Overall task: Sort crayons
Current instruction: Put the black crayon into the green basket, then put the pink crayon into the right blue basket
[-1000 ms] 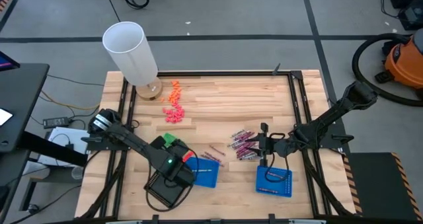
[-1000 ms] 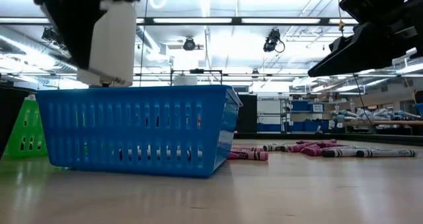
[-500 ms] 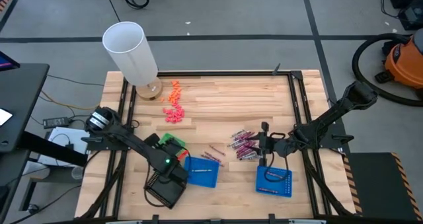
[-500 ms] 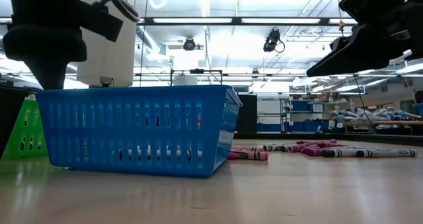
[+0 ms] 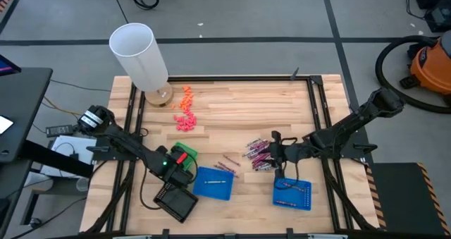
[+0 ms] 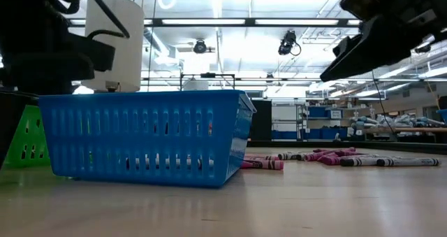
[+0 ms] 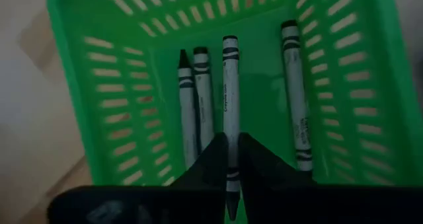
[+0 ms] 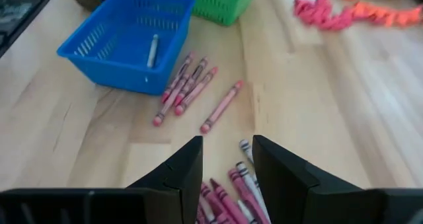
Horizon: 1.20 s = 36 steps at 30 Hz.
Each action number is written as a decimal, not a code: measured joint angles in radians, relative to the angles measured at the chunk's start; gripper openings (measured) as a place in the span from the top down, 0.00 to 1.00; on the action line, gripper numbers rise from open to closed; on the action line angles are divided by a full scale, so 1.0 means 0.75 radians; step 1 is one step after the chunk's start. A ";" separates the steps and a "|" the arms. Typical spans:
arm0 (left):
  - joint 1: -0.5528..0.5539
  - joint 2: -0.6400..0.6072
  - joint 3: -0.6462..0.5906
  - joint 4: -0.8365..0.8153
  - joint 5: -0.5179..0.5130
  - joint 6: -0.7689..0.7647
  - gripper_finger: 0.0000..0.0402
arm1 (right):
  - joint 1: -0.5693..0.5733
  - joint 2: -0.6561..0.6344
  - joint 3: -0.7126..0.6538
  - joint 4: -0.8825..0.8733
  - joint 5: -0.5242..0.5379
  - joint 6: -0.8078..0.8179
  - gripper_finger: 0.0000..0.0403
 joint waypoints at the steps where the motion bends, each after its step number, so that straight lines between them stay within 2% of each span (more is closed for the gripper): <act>1: -0.001 0.000 -0.001 -0.010 0.000 -0.013 0.91 | -0.016 0.000 0.029 -0.055 -0.033 0.009 0.65; 7: -0.011 0.000 0.049 -0.025 -0.011 0.045 0.68 | -0.142 0.015 0.199 -0.404 -0.312 0.091 0.64; 8: -0.022 0.001 0.074 -0.028 -0.053 0.063 0.64 | -0.162 0.034 0.229 -0.456 -0.346 0.108 0.64; 11: -0.075 0.000 0.160 -0.033 -0.303 0.123 0.57 | -0.191 0.116 0.302 -0.543 -0.390 0.142 0.64; 14: -0.110 0.000 0.256 -0.108 -0.476 0.158 0.56 | -0.194 0.217 0.361 -0.557 -0.375 0.145 0.64; 21: -0.100 0.001 0.471 -0.187 -0.624 0.369 0.57 | -0.200 0.503 0.573 -0.534 -0.312 0.147 0.64; 24: -0.071 0.001 0.538 -0.179 -0.629 0.472 0.57 | -0.191 0.635 0.661 -0.543 -0.250 0.154 0.64; 28: -0.054 0.001 0.557 -0.174 -0.633 0.466 0.57 | -0.172 0.757 0.712 -0.541 -0.230 0.152 0.64; 36: -0.068 0.001 0.519 -0.082 -0.653 0.440 0.57 | -0.116 0.830 0.712 -0.456 -0.088 0.068 0.64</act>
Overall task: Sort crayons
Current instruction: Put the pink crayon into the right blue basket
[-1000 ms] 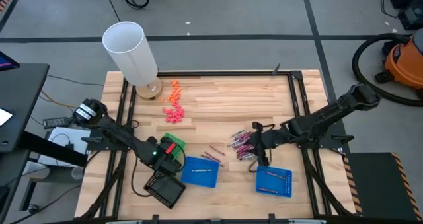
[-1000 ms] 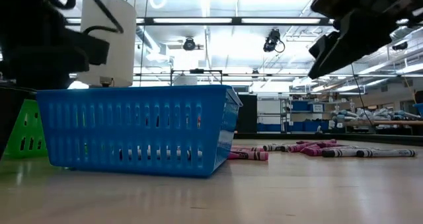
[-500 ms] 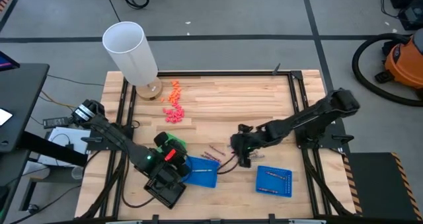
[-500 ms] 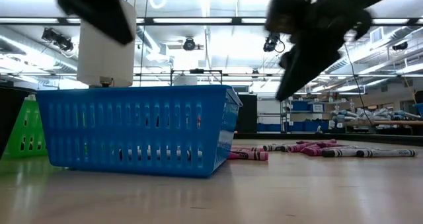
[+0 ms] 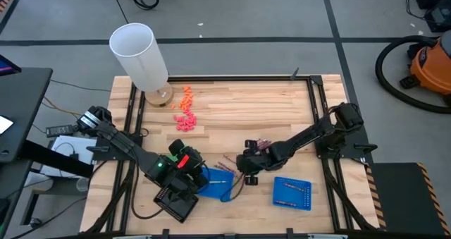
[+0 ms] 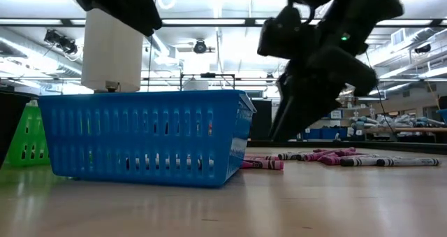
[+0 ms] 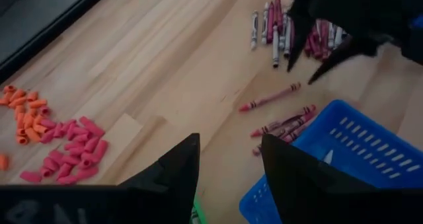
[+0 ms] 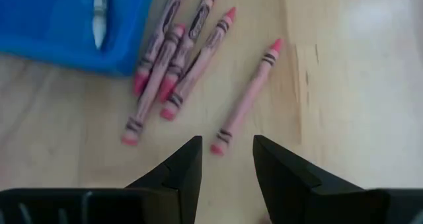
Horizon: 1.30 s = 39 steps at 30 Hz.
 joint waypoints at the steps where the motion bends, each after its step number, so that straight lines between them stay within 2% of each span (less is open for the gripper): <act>1: 0.000 0.000 0.000 0.016 -0.001 0.000 0.57 | 0.006 0.009 0.000 0.020 0.013 -0.024 0.64; 17: 0.000 0.007 -0.001 0.083 -0.036 -0.011 0.57 | -0.056 0.102 -0.025 0.119 -0.007 -0.091 0.64; 26: -0.008 0.007 -0.002 0.119 -0.059 0.043 0.57 | -0.118 0.087 -0.054 0.114 -0.169 -0.082 0.79; 32: -0.008 0.007 -0.002 0.124 -0.060 0.067 0.57 | -0.150 0.080 -0.055 0.084 -0.217 -0.085 0.90; 39: -0.014 0.030 -0.154 0.343 -0.119 0.265 0.57 | -0.181 0.012 -0.066 -0.017 -0.222 -0.103 0.91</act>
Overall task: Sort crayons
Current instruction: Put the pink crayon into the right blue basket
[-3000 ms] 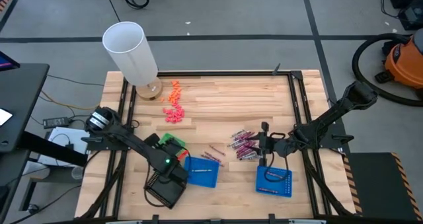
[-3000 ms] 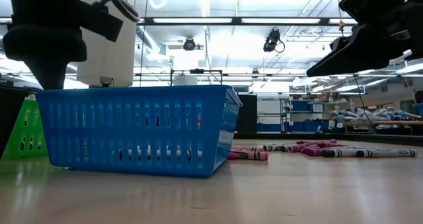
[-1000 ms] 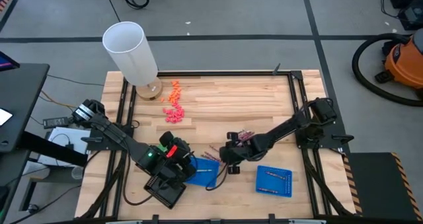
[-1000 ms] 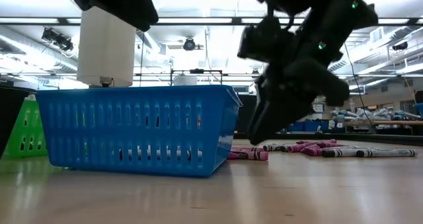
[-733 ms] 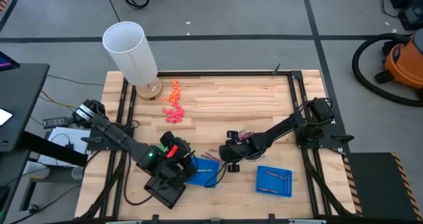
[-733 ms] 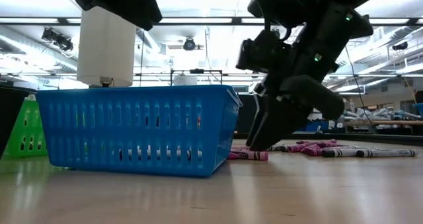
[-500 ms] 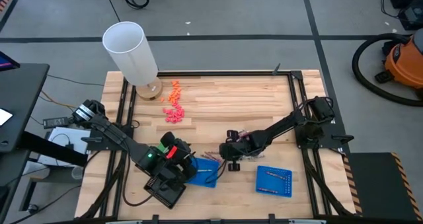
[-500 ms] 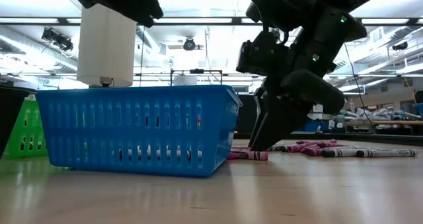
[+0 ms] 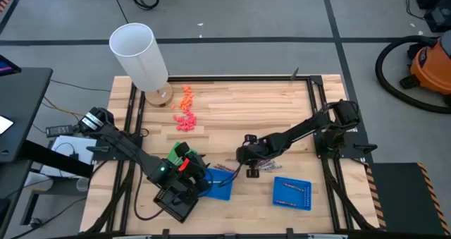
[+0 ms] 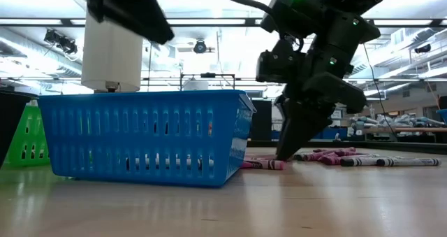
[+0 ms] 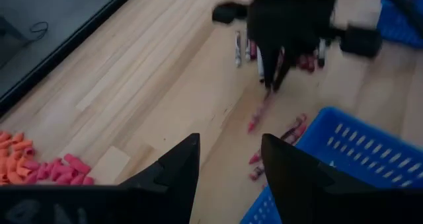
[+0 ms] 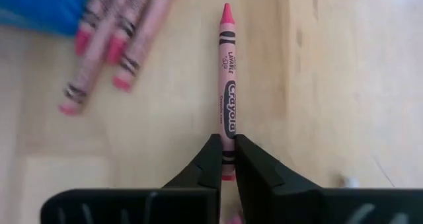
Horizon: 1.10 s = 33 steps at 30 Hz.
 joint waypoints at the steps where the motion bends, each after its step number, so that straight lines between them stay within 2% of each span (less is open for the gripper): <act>1: 0.001 0.000 -0.021 0.024 -0.003 0.001 0.57 | -0.001 -0.013 -0.001 -0.017 0.001 -0.002 0.90; 15: 0.009 -0.001 -0.053 0.055 0.020 -0.010 0.57 | 0.018 -0.224 -0.001 -0.237 -0.032 -0.055 0.90; 21: 0.011 -0.001 -0.053 0.058 0.020 0.016 0.57 | 0.062 -0.404 0.001 -0.403 -0.267 -0.058 0.90; 27: 0.060 -0.001 -0.053 0.067 -0.049 0.133 0.57 | 0.125 -0.538 0.002 -0.591 -0.667 0.035 0.90; 29: 0.092 -0.001 -0.053 0.078 -0.055 0.177 0.57 | 0.163 -0.578 0.003 -0.648 -0.694 0.112 0.90; 33: 0.160 -0.001 -0.053 0.090 -0.052 0.236 0.57 | 0.269 -0.651 0.003 -0.737 -0.660 0.266 0.90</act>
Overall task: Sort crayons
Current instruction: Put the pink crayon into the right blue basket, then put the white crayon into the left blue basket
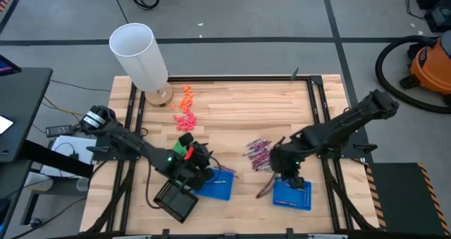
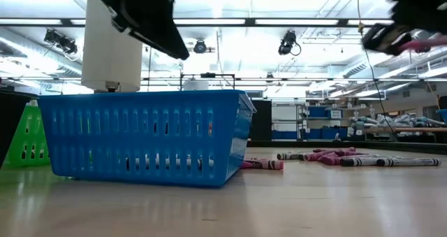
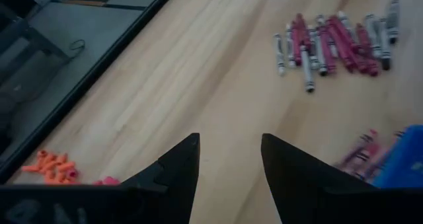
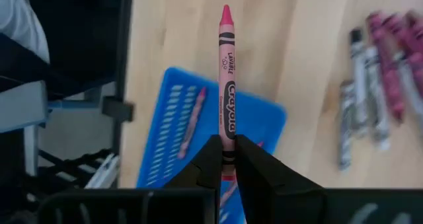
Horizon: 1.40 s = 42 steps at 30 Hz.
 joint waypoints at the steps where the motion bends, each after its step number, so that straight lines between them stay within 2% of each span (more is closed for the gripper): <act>1: 0.016 0.000 0.000 0.004 0.010 0.011 0.57 | 0.030 -0.019 0.000 -0.013 0.016 0.042 0.90; 4: 0.059 0.000 0.000 0.045 0.072 0.089 0.57 | 0.118 -0.065 0.001 -0.052 0.078 0.181 0.90; 8: 0.105 -0.001 0.000 0.198 0.208 0.295 0.57 | 0.218 -0.092 0.001 -0.135 0.140 0.351 0.90; 15: 0.127 -0.001 0.000 0.539 0.437 0.662 0.57 | 0.335 -0.075 -0.003 -0.166 0.161 0.571 0.90; 19: 0.125 -0.001 -0.021 0.693 0.556 0.803 0.57 | 0.378 -0.072 -0.063 -0.157 0.160 0.657 0.90; 23: 0.134 -0.001 -0.093 0.837 0.632 0.840 0.57 | 0.391 -0.072 -0.145 -0.106 0.138 0.703 0.87; 27: 0.160 -0.001 -0.169 0.935 0.641 0.830 0.57 | 0.377 -0.071 -0.193 -0.052 0.085 0.697 0.80; 33: 0.210 -0.001 -0.196 0.975 0.641 0.723 0.57 | 0.286 -0.095 -0.122 -0.182 0.027 0.620 0.72; 39: 0.249 -0.001 -0.196 0.992 0.640 0.601 0.57 | 0.196 -0.110 -0.031 -0.264 0.151 0.429 0.72; 42: 0.244 -0.001 -0.197 0.987 0.640 0.534 0.57 | 0.160 -0.110 -0.030 -0.229 0.322 0.251 0.72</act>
